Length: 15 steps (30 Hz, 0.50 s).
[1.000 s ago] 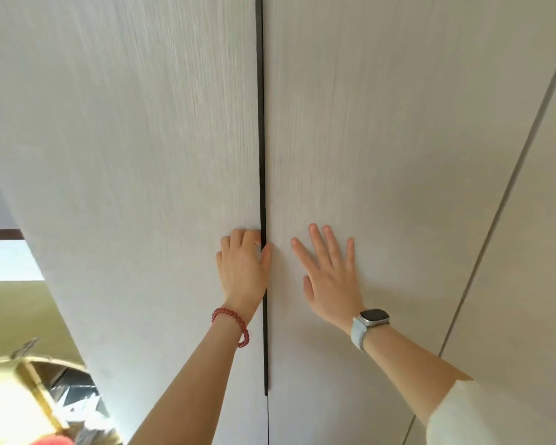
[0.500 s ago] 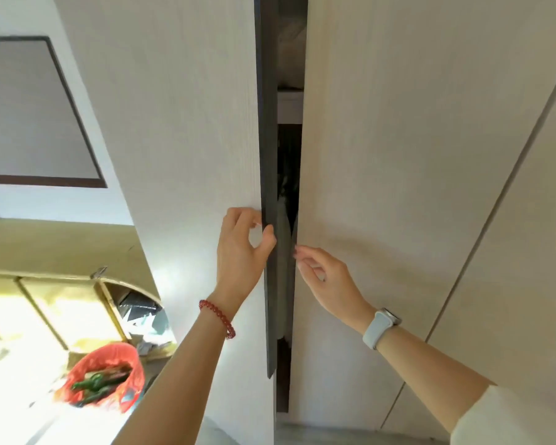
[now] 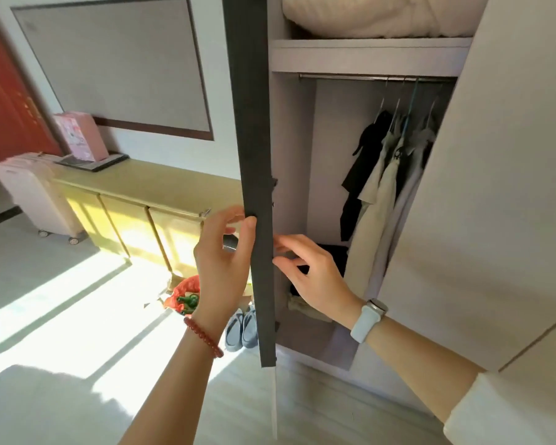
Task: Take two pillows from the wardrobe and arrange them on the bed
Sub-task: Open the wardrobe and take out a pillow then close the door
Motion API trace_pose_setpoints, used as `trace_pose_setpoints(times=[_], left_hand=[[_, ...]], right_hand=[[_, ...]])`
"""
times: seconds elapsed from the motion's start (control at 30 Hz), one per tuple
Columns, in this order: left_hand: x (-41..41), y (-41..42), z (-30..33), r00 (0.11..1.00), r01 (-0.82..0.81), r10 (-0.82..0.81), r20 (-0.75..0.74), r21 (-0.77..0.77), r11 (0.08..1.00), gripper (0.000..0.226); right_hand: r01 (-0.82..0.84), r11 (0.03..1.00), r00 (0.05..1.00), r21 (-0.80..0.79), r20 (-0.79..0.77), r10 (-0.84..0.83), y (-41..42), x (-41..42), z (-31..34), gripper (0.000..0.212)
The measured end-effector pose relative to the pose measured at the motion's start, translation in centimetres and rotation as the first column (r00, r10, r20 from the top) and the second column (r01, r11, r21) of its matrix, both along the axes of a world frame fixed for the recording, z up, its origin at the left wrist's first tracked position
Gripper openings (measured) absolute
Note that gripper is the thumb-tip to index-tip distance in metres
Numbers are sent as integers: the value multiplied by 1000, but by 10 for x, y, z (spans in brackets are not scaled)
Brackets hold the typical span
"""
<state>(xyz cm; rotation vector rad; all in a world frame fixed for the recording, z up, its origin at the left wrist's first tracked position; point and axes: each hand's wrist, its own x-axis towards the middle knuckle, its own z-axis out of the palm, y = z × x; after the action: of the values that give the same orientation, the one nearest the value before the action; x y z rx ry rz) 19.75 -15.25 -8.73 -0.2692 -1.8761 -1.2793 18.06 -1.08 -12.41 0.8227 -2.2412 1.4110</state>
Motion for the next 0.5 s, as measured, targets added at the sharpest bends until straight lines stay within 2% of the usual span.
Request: trace_pose_setpoints(times=[0.13,0.2,0.27,0.33,0.43,0.5], left_hand=[[6,-32,-8,977,-212,214,-8,106,971,23],[6,-44,-12,950,-314,312,35,119,942,32],[8,-53,-15,902,-429,420,99,94,899,43],[12,-55,-22,844,-533,530,85,20,846,45],[17,-38,-38,881,-470,474,17,-99,877,39],[10,-20,-47,927,-355,370,54,-190,915,37]], right_hand=[[-78,985,997,152,-7,80,-38,-7,-5,37],[-86,976,996,202,14,85,-51,-11,-8,37],[-78,975,997,210,34,72,-55,-15,-12,36],[-64,973,997,223,53,53,-52,-19,-17,35],[-51,959,995,278,100,24,-32,-27,-25,35],[-34,946,989,322,146,-14,-12,-33,-29,35]])
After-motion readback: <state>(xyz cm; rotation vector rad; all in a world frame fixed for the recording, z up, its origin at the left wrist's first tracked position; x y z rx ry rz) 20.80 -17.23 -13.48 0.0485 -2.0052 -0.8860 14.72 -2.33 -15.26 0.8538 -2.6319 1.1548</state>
